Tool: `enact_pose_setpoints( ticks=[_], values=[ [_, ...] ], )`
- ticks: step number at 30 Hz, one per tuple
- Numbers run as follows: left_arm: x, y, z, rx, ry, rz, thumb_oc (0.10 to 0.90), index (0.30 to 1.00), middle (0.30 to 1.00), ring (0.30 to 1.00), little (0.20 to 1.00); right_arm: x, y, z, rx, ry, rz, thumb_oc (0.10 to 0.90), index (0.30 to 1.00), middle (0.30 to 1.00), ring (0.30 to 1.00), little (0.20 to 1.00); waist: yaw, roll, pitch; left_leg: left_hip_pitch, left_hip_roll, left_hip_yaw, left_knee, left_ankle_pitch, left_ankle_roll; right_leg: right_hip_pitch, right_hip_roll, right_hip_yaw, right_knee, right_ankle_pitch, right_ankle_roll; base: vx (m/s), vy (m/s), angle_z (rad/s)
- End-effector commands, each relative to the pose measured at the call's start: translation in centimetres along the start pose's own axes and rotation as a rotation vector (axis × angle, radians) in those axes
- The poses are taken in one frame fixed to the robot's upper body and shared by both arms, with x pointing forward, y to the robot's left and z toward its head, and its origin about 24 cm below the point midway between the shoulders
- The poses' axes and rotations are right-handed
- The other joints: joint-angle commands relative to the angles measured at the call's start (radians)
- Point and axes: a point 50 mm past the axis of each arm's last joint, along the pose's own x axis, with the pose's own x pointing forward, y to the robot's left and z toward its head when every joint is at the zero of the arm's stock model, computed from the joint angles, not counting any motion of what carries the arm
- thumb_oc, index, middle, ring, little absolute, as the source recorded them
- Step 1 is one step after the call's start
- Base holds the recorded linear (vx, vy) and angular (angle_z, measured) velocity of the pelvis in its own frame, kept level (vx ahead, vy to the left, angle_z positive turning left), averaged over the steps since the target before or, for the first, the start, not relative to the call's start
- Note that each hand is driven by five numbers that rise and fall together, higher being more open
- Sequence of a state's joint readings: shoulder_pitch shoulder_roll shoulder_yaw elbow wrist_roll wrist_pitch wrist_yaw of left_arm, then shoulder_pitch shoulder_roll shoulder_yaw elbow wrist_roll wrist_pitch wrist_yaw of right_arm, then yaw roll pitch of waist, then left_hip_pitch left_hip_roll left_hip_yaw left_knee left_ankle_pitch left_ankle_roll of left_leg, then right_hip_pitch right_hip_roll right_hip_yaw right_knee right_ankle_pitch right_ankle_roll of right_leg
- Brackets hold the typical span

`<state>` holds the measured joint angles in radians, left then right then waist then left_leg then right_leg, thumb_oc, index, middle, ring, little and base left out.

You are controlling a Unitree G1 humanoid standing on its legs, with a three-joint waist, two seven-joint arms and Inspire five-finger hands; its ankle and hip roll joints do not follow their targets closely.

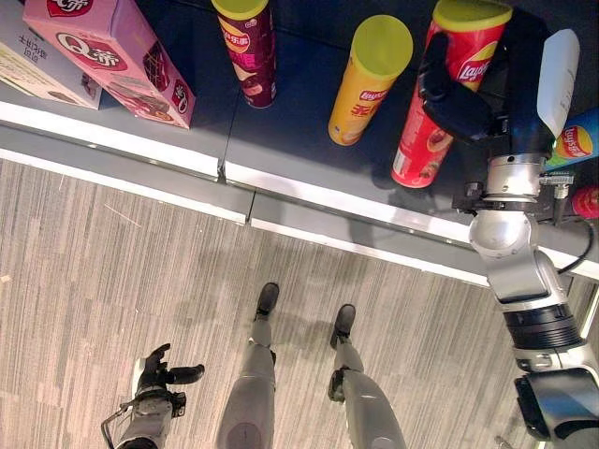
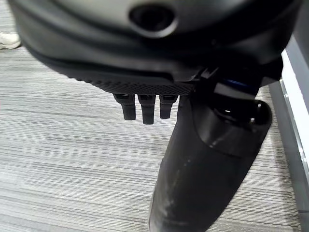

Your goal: Put the goods on the table back onto the shelves and tidy them up.

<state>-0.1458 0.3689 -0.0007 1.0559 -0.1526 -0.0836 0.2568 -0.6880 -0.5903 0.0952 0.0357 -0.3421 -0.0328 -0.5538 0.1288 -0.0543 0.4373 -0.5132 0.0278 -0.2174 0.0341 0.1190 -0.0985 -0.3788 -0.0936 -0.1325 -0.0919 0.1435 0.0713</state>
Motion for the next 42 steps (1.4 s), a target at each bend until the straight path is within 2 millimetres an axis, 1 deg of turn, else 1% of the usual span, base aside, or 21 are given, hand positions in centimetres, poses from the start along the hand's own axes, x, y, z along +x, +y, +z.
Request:
enact_pose_setpoints(
  ticks=[1,4,8,9,11,13,19,22,23,24,27,28,31,33,34,38,40,42],
  values=[
    [-0.4,2.4,-2.9,0.091,0.087,0.117,0.8,0.9,0.9,0.9,0.9,3.1,-5.0,4.7,0.037,-0.248,-0.344,0.4,0.3,0.3,0.3,0.3,-0.024,0.007,-0.059,0.009,-0.014,0.068,0.053,-0.138,0.021,0.044,-0.083,0.075,0.034,-0.031,0.132,-0.01,0.015,0.07],
    [-0.5,2.2,-3.1,0.091,0.099,0.12,0.8,0.9,0.9,0.9,0.9,2.6,-5.7,4.8,0.027,-0.246,-0.417,0.4,0.3,0.3,0.3,0.3,-0.029,0.016,-0.052,-0.01,-0.021,0.07,0.064,-0.139,0.022,0.03,-0.088,0.069,0.04,-0.028,0.132,-0.01,0.014,0.05],
    [-0.5,2.2,-3.1,0.096,0.102,0.126,0.8,0.9,0.9,0.9,0.9,2.1,-6.2,4.6,0.001,-0.244,-0.458,0.4,0.3,0.3,0.3,0.3,-0.031,0.023,-0.048,-0.026,-0.026,0.069,0.075,-0.142,0.024,0.023,-0.092,0.066,0.044,-0.028,0.133,-0.01,0.005,0.04],
    [-0.4,2.2,-2.9,0.094,0.095,0.13,0.8,0.9,0.9,0.9,0.9,1.9,-6.5,4.6,-0.02,-0.248,-0.486,0.4,0.3,0.3,0.3,0.3,-0.033,0.031,-0.042,-0.036,-0.031,0.07,0.081,-0.144,0.024,0.014,-0.095,0.063,0.049,-0.029,0.133,-0.03,0.02,0.03],
    [-0.4,2.3,-2.8,0.096,0.09,0.135,0.8,0.9,0.9,0.9,0.9,1.9,-6.7,4.6,-0.03,-0.251,-0.503,0.4,0.3,0.3,0.3,0.3,-0.035,0.035,-0.039,-0.043,-0.033,0.07,0.085,-0.144,0.023,0.007,-0.097,0.06,0.052,-0.029,0.134,-0.02,0.017,0.03],
    [-0.3,2.3,-2.6,0.097,0.082,0.135,0.8,0.9,0.9,0.9,0.9,1.8,-7.4,4.4,-0.07,-0.253,-0.553,0.4,0.3,0.3,0.3,0.3,-0.041,0.046,-0.026,-0.059,-0.04,0.075,0.09,-0.141,0.021,-0.011,-0.104,0.058,0.058,-0.024,0.135,0.0,0.0,0.0],
    [-0.3,2.2,-2.6,0.098,0.081,0.134,0.8,0.9,0.9,0.9,0.9,1.9,-8.4,4.6,-0.102,-0.27,-0.621,0.4,0.3,0.3,0.3,0.3,-0.046,0.062,-0.009,-0.093,-0.051,0.076,0.098,-0.137,0.021,-0.05,-0.11,0.056,0.066,-0.017,0.137,-0.01,0.004,0.0],
    [-0.4,2.1,-2.7,0.102,0.08,0.131,0.8,0.9,0.9,0.9,0.9,1.9,-8.6,5.0,-0.106,-0.29,-0.637,0.4,0.3,0.3,0.3,0.3,-0.048,0.071,-0.004,-0.111,-0.056,0.077,0.102,-0.135,0.022,-0.065,-0.115,0.053,0.07,-0.016,0.137,-0.01,0.007,-0.02],
    [-0.3,2.0,-2.0,0.09,0.053,0.138,0.8,0.9,0.9,0.9,0.9,1.8,-8.8,5.3,-0.11,-0.305,-0.653,0.4,0.3,0.3,0.3,0.3,-0.047,0.08,0.001,-0.126,-0.062,0.08,0.107,-0.134,0.022,-0.075,-0.118,0.05,0.071,-0.016,0.137,0.0,0.0,0.0],
    [-0.3,1.9,-2.0,0.09,0.054,0.139,0.8,0.9,0.9,0.9,0.9,1.8,-8.8,5.3,-0.11,-0.305,-0.653,0.4,0.3,0.3,0.3,0.3,-0.047,0.081,0.0,-0.128,-0.062,0.08,0.108,-0.134,0.023,-0.076,-0.118,0.05,0.072,-0.016,0.137,0.0,0.0,0.0],
    [-0.4,1.4,-1.3,0.071,0.001,0.114,0.8,0.9,0.9,0.9,0.9,2.3,-9.5,6.0,-0.132,-0.341,-0.712,0.4,0.3,0.3,0.3,0.3,-0.042,0.098,0.009,-0.153,-0.073,0.078,0.111,-0.131,0.024,-0.101,-0.125,0.047,0.073,-0.012,0.14,0.0,0.0,0.0],
    [-0.4,1.4,-1.3,0.071,0.001,0.113,0.8,0.9,0.9,0.9,0.9,2.3,-9.6,6.0,-0.133,-0.342,-0.713,0.4,0.3,0.3,0.3,0.3,-0.042,0.098,0.007,-0.156,-0.073,0.077,0.112,-0.131,0.024,-0.103,-0.125,0.047,0.073,-0.012,0.14,-0.02,0.008,0.03],
    [-0.4,1.3,-1.0,0.06,-0.019,0.104,0.8,0.9,0.9,0.9,0.9,2.9,-10.4,7.2,-0.144,-0.394,-0.769,0.4,0.3,0.3,0.3,0.3,-0.039,0.113,0.01,-0.185,-0.084,0.075,0.115,-0.127,0.025,-0.127,-0.133,0.046,0.073,-0.009,0.142,0.0,0.001,0.01],
    [-0.4,1.3,-0.9,0.059,-0.023,0.101,0.8,0.9,0.9,0.9,0.9,3.0,-10.7,7.4,-0.149,-0.406,-0.782,0.4,0.3,0.3,0.3,0.3,-0.039,0.116,0.01,-0.194,-0.087,0.074,0.117,-0.127,0.026,-0.137,-0.135,0.047,0.074,-0.009,0.143,-0.01,0.011,0.02],
    [-0.4,1.2,-0.7,0.057,-0.032,0.098,0.8,0.9,0.9,0.9,0.9,3.1,-11.2,8.1,-0.156,-0.435,-0.814,0.4,0.3,0.3,0.3,0.3,-0.038,0.122,0.013,-0.211,-0.092,0.075,0.12,-0.125,0.026,-0.15,-0.139,0.045,0.075,-0.006,0.145,-0.02,0.023,0.05],
    [-0.4,1.2,-0.7,0.057,-0.033,0.098,0.8,0.9,0.9,0.9,0.9,3.2,-11.2,8.1,-0.157,-0.435,-0.814,0.4,0.3,0.3,0.3,0.3,-0.038,0.123,0.01,-0.217,-0.092,0.075,0.122,-0.125,0.026,-0.154,-0.139,0.045,0.076,-0.006,0.145,0.0,0.007,0.05],
    [-0.4,1.1,-0.6,0.044,-0.044,0.094,0.8,0.9,0.9,0.9,0.9,3.4,-11.9,8.8,-0.173,-0.471,-0.864,0.4,0.3,0.3,0.3,0.3,-0.036,0.134,0.01,-0.235,-0.102,0.08,0.123,-0.125,0.028,-0.175,-0.144,0.046,0.074,0.001,0.148,-0.02,0.045,0.03],
    [-0.4,1.1,-0.4,0.034,-0.048,0.095,0.8,0.9,0.9,0.9,0.9,3.3,-12.4,9.1,-0.183,-0.477,-0.903,0.4,0.3,0.3,0.3,0.3,-0.037,0.141,0.01,-0.254,-0.11,0.079,0.122,-0.118,0.029,-0.194,-0.147,0.047,0.074,0.001,0.151,0.0,0.039,0.02]
  ],
)
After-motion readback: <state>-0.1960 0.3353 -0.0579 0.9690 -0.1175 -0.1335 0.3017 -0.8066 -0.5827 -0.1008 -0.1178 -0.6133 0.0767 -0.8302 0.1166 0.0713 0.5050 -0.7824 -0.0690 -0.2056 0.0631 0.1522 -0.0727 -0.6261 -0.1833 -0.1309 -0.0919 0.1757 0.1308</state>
